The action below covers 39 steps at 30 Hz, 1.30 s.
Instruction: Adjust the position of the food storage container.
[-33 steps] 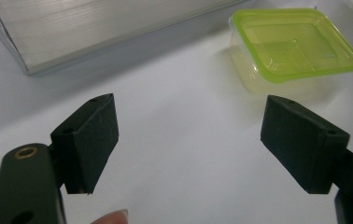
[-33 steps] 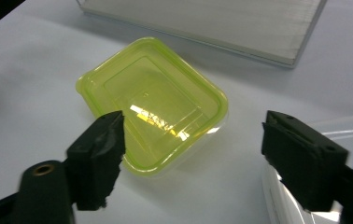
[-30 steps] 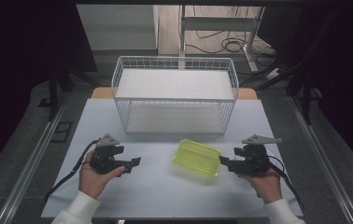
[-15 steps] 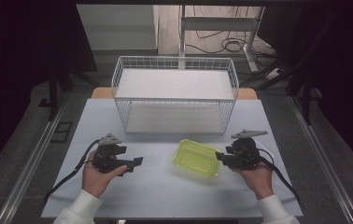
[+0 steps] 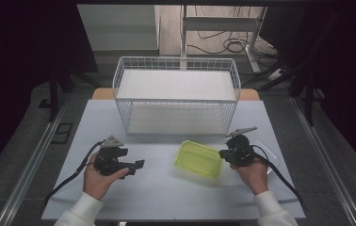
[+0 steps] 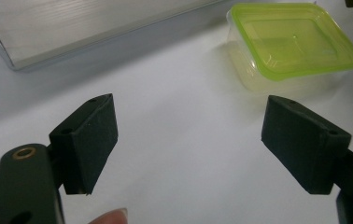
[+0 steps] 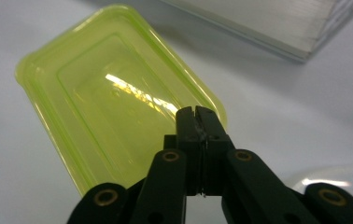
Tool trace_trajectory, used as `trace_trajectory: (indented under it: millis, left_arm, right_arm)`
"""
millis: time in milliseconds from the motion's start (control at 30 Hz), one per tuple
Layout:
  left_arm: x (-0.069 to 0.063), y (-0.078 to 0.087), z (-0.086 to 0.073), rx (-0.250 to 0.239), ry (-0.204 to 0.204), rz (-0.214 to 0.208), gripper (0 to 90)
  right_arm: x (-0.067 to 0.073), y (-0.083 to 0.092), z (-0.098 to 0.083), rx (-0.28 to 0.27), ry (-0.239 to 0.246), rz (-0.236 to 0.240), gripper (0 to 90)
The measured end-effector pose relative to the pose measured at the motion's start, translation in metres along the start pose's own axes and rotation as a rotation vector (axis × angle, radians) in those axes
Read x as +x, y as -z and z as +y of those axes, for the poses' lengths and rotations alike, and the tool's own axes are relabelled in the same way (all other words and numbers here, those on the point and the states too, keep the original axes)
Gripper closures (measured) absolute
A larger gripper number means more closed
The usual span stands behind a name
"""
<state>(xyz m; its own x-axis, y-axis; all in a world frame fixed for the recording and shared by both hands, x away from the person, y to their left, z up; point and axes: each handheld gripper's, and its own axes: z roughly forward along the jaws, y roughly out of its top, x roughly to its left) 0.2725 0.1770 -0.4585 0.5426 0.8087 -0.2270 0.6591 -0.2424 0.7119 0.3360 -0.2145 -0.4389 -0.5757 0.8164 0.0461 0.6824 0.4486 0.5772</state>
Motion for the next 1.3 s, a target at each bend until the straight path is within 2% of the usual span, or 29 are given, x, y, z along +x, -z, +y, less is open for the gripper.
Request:
trace_trajectory:
  millis: [100, 167, 300, 367, 400, 567, 600, 833, 900, 1133, 1300]
  left_arm:
    - [0.0, 0.0, 0.0, -0.002, 0.003, -0.003, 18.3]
    - [0.0, 0.001, 0.001, -0.008, 0.005, -0.005, 18.3]
    - [0.001, 0.002, 0.001, -0.012, 0.002, -0.003, 18.3]
    - [0.0, 0.002, 0.0, -0.009, 0.003, -0.005, 18.3]
    - [0.0, 0.001, 0.0, -0.002, -0.003, -0.008, 18.3]
    - [-0.001, -0.002, -0.001, 0.011, -0.017, -0.018, 18.3]
    - [-0.001, -0.002, -0.001, 0.009, -0.015, -0.017, 18.3]
    - [0.0, -0.001, 0.0, 0.004, -0.009, -0.019, 18.3]
    - [-0.001, -0.002, -0.001, 0.009, -0.013, -0.019, 18.3]
    - [0.0, -0.003, -0.001, 0.014, -0.022, -0.015, 18.3]
    - [-0.001, -0.005, -0.001, 0.02, -0.02, -0.018, 18.3]
  right_arm:
    - [0.001, -0.004, 0.006, -0.005, -0.002, 0.005, 88.8]
    - [0.008, -0.012, 0.021, -0.034, -0.004, 0.029, 88.9]
    - [0.022, -0.03, 0.042, -0.023, 0.048, 0.033, 89.0]
    - [0.023, -0.036, 0.046, -0.016, 0.06, 0.028, 89.0]
    - [0.026, -0.045, 0.053, -0.008, 0.064, 0.024, 88.9]
    - [0.027, -0.063, 0.066, -0.01, 0.058, 0.018, 88.9]
    - [0.027, -0.066, 0.068, -0.008, 0.068, 0.0, 88.9]
    - [0.026, -0.083, 0.071, -0.001, 0.083, -0.007, 89.0]
    - [0.028, -0.09, 0.07, 0.008, 0.103, -0.005, 89.0]
    - [0.034, -0.095, 0.065, 0.038, 0.136, 0.023, 88.9]
    - [0.045, -0.093, 0.059, 0.054, 0.17, 0.053, 89.0]
